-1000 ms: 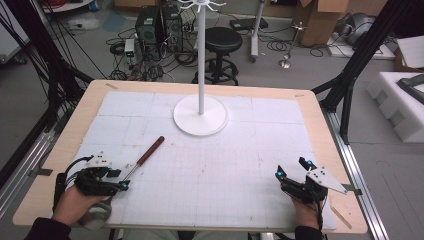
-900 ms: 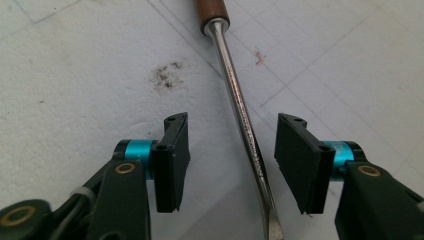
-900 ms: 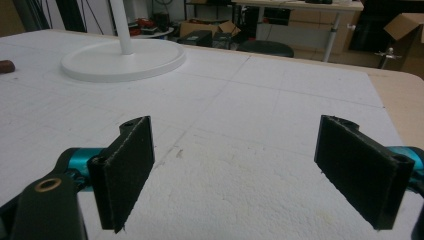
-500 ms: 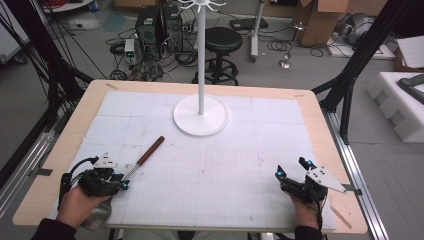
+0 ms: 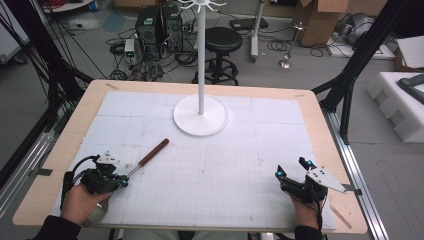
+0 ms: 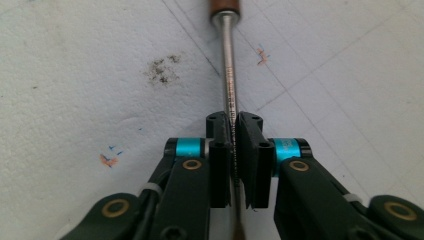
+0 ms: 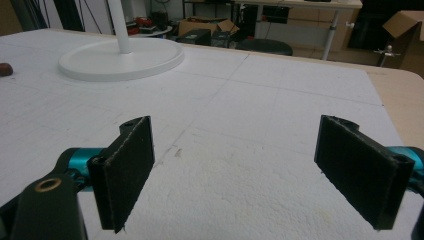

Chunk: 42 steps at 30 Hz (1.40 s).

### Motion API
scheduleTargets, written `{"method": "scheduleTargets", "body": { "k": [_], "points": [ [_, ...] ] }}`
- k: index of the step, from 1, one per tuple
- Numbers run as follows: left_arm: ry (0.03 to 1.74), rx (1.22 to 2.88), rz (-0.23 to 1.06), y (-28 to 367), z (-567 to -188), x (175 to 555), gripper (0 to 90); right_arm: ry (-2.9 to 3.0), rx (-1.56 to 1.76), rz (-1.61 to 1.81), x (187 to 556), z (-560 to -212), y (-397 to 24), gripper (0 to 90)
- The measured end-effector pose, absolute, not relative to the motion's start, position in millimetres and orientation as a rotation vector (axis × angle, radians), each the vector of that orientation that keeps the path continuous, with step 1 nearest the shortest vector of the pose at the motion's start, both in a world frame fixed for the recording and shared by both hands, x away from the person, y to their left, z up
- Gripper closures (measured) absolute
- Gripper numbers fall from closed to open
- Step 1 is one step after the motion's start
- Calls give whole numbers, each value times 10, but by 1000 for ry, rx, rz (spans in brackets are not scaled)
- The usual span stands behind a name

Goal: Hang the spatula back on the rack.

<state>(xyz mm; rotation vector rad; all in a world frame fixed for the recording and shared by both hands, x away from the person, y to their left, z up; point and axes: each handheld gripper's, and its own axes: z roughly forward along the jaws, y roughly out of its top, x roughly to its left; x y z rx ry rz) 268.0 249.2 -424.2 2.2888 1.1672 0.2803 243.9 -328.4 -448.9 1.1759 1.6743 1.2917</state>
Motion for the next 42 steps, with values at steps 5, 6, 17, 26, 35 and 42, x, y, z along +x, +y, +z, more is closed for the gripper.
{"method": "scheduleTargets", "body": {
  "k": [5, 6, 17, 26, 35, 42],
  "points": [
    [1167, 2292, 277, 2495, -4240, 2683, 841, 1677, 1174, 1291, 2438, -4488, -3284, 149],
    [1167, 2292, 277, 2495, -4240, 2683, 841, 1677, 1174, 1291, 2438, -4488, -3284, 149],
    [1166, 2221, 302, 2525, -4210, 2665, 842, 1679, 1171, 1293, 2438, -4487, -3290, 148],
    [1160, 2060, 345, 2626, -4087, 2608, 842, 1625, 1265, 1366, 2442, -4476, -3346, 149],
    [1079, 1952, 392, 2628, -3891, 2530, 842, 1601, 1255, 1581, 2421, -4266, -3250, 148],
    [923, 1889, 434, 2466, -3674, 2437, 841, 1702, 1091, 1751, 2398, -3970, -2910, 148]
  ]
}}
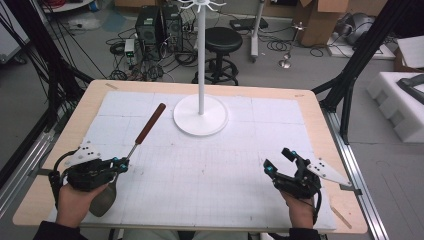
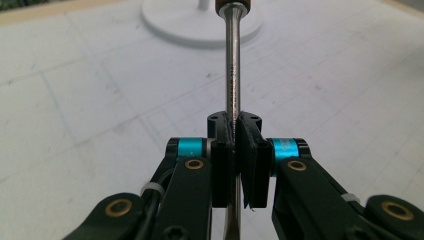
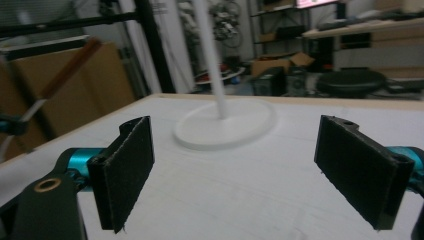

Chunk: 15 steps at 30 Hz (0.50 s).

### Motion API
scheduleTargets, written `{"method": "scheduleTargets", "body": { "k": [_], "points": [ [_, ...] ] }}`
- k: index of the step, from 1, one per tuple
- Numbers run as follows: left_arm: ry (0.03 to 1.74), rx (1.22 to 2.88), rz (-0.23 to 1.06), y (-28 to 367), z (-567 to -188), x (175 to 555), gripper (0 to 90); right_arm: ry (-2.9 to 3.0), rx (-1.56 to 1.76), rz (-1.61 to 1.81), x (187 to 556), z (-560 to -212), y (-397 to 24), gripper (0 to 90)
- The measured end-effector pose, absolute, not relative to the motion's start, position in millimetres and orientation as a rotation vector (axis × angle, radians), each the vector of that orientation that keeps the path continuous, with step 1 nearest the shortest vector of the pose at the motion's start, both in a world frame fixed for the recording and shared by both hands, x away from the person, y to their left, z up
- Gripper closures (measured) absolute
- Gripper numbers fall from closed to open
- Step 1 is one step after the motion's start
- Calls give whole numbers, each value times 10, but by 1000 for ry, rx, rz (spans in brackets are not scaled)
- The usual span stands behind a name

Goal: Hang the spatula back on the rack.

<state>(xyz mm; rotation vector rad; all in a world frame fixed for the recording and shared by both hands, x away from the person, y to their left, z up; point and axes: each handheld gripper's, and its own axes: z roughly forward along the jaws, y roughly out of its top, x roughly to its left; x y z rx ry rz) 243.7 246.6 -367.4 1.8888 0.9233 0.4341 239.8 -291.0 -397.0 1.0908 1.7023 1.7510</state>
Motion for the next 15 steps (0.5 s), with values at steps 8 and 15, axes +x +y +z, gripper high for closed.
{"method": "scheduleTargets", "body": {
  "k": [8, 15],
  "points": [
    [767, 1792, 387, 2270, -3597, 2410, 841, 1871, 899, 1885, 2488, -3645, -2400, 148],
    [655, 1747, 363, 2166, -3592, 2392, 841, 1977, 785, 1972, 2555, -3506, -2065, 148]
  ]
}}
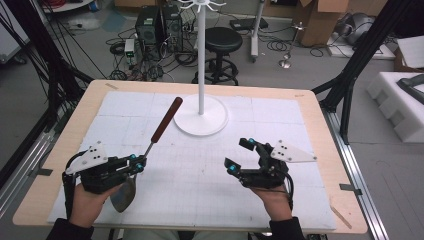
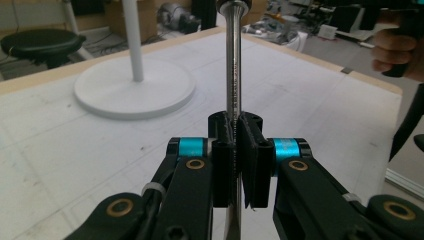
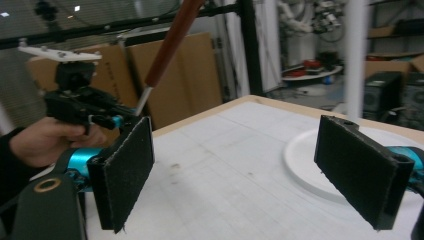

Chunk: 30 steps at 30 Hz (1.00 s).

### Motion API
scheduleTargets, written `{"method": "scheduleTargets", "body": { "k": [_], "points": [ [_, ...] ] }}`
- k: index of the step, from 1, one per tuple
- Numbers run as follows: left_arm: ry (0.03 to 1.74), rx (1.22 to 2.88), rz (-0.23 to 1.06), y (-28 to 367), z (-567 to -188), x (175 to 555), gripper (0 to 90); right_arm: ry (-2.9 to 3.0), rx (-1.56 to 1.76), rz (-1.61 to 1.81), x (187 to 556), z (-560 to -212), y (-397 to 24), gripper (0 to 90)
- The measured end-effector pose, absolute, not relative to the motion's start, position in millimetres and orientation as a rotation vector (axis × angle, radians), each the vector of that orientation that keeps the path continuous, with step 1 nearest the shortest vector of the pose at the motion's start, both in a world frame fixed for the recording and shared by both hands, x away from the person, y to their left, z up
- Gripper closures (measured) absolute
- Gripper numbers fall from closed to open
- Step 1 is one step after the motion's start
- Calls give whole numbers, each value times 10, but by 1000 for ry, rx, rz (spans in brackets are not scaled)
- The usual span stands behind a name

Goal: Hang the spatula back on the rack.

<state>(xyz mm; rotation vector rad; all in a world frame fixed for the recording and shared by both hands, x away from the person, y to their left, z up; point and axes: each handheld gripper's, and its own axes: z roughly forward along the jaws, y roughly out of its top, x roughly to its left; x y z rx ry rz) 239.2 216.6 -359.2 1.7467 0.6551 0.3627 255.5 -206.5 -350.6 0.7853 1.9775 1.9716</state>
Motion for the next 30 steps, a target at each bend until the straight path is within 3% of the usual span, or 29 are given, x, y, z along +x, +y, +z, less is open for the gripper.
{"method": "scheduleTargets", "body": {
  "k": [14, 30],
  "points": [
    [529, 1723, 326, 1948, -3611, 2367, 841, 2132, 526, 2069, 2667, -3204, -1566, 167],
    [429, 1740, 285, 1752, -3633, 2311, 840, 2108, 448, 2150, 2765, -2932, -1464, 266]
  ]
}}
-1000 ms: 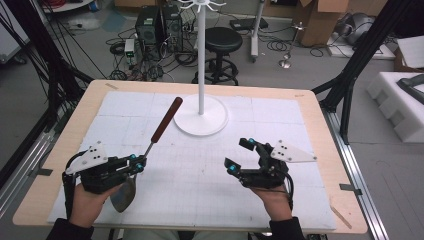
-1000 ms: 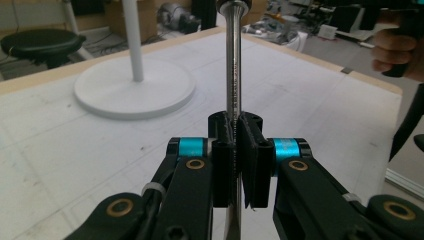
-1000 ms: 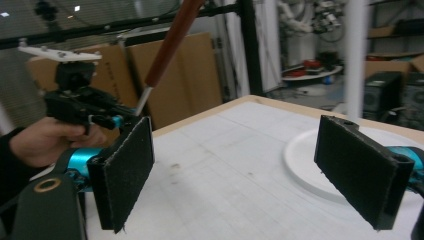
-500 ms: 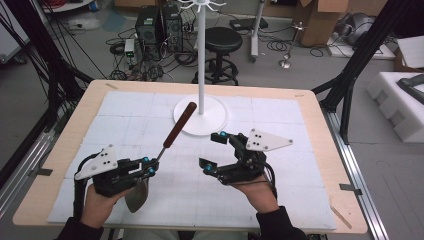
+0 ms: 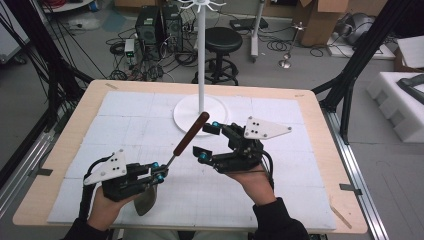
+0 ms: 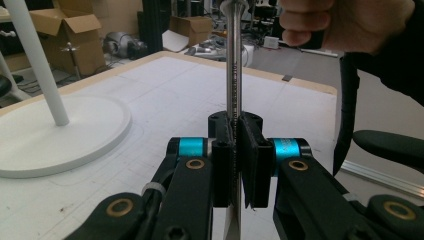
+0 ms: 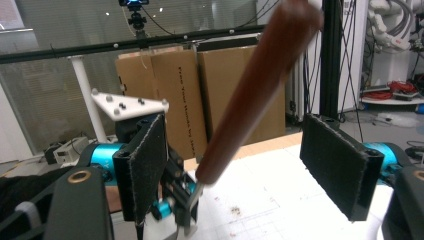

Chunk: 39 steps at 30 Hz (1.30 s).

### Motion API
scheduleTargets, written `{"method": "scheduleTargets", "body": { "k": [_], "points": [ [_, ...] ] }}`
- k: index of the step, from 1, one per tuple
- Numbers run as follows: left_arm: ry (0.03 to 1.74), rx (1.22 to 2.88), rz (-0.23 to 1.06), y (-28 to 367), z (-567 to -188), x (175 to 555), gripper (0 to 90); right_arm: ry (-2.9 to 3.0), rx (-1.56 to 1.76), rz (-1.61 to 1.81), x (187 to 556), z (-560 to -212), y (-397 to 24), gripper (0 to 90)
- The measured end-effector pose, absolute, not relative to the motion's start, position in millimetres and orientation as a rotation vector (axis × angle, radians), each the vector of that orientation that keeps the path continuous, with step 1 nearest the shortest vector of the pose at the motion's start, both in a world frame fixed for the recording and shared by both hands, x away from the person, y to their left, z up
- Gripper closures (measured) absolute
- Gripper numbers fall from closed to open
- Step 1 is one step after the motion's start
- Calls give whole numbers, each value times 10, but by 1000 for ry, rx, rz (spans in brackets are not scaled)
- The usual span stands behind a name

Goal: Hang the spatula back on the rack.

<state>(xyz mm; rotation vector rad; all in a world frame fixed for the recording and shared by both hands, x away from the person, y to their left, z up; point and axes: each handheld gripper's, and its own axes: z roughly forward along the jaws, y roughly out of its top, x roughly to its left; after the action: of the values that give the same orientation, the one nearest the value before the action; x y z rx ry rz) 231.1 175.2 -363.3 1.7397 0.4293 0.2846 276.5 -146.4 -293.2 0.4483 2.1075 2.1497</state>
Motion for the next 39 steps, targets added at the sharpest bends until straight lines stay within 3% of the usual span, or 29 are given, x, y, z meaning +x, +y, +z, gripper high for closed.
{"method": "scheduleTargets", "body": {
  "k": [8, 28, 39],
  "points": [
    [421, 1745, 268, 1708, -3636, 2303, 840, 2111, 412, 2160, 2799, -2786, -1416, 314],
    [381, 1751, 256, 1670, -3599, 2268, 840, 2080, 350, 2223, 2802, -2631, -1434, 631],
    [352, 1749, 248, 1641, -3575, 2260, 840, 2085, 304, 2253, 2772, -2582, -1435, 678]
  ]
}}
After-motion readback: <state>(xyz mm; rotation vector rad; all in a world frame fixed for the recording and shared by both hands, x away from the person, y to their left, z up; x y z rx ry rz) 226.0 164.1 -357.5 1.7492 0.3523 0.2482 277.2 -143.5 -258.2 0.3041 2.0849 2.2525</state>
